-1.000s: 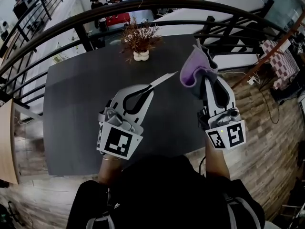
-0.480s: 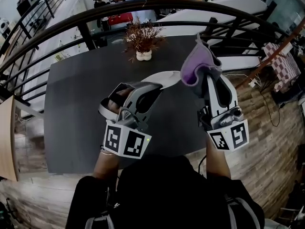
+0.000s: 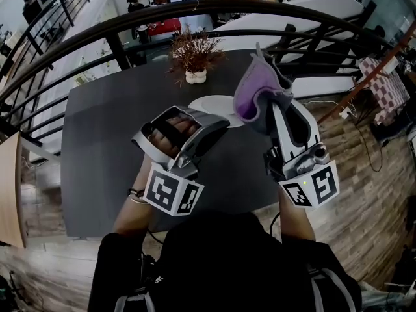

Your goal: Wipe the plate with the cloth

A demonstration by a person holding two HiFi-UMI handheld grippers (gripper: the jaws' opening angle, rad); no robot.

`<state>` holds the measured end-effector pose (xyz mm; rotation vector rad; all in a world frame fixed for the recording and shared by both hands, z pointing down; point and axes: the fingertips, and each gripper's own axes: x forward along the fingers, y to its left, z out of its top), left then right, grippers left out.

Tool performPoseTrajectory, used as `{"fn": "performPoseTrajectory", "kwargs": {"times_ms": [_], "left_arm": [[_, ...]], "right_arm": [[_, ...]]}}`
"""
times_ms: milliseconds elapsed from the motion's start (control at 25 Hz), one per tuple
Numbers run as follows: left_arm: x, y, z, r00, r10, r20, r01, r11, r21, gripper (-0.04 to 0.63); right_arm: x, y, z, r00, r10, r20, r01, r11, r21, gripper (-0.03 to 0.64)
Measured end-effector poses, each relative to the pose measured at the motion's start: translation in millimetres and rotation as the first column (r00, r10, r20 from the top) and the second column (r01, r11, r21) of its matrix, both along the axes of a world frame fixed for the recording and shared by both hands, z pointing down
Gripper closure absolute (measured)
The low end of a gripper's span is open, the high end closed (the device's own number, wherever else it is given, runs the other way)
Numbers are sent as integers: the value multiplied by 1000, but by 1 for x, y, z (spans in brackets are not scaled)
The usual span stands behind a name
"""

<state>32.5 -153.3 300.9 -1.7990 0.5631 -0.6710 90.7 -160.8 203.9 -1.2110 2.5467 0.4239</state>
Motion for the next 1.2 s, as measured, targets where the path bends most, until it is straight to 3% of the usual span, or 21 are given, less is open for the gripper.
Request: {"fn": "performPoseTrajectory", "kwargs": {"times_ms": [200, 600, 1200], "left_arm": [[2, 5, -2, 997, 4, 75, -11, 996, 94, 578], [7, 10, -5, 988, 26, 151, -51, 984, 169, 578], [10, 20, -5, 981, 68, 184, -100, 980, 171, 578]], "right_arm": [[-20, 2, 14, 991, -7, -130, 7, 1000, -4, 558], [-41, -1, 41, 954, -26, -299, 16, 999, -34, 558], [3, -30, 73, 948, 89, -306, -135, 982, -132, 558]]}}
